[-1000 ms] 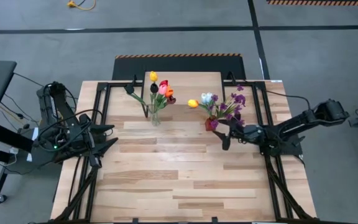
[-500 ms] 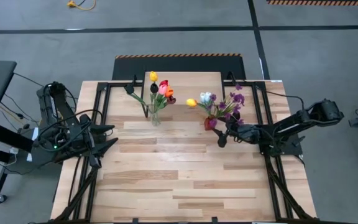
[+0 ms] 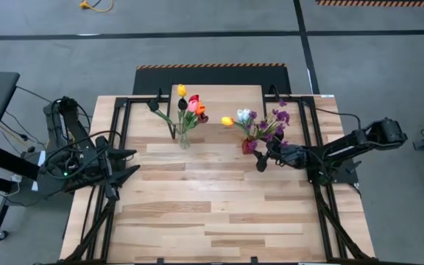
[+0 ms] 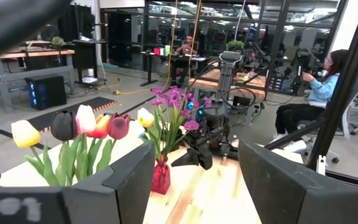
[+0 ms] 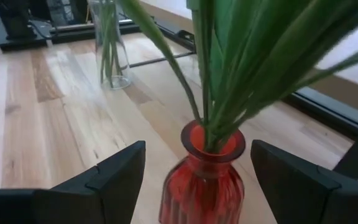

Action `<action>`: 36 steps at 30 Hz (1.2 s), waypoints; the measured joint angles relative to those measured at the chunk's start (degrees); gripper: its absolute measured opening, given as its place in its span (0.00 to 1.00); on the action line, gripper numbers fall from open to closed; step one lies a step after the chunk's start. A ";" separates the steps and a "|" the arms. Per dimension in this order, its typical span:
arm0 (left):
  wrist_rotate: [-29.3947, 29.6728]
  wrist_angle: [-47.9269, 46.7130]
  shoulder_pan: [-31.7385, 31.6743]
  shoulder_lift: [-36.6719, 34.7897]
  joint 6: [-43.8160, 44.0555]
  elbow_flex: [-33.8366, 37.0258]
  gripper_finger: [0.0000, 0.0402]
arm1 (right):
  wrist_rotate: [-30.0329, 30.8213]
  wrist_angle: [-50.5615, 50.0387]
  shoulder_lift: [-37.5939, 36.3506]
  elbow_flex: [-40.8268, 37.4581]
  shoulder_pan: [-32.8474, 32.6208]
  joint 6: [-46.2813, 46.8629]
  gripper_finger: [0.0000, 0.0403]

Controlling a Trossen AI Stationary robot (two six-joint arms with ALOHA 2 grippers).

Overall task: Pick and place flowers into a vace then onto a shelf
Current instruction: Put the red vase on the shelf

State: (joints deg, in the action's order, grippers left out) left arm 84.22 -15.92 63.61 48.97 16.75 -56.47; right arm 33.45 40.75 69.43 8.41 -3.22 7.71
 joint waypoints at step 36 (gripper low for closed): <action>-1.38 0.00 -0.01 0.00 1.07 -0.02 0.55 | -1.73 5.13 15.61 6.49 5.64 -4.75 0.70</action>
State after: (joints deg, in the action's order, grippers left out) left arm 82.84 -15.92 63.60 48.97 17.82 -56.49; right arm 31.72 45.88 85.03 14.90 2.42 2.96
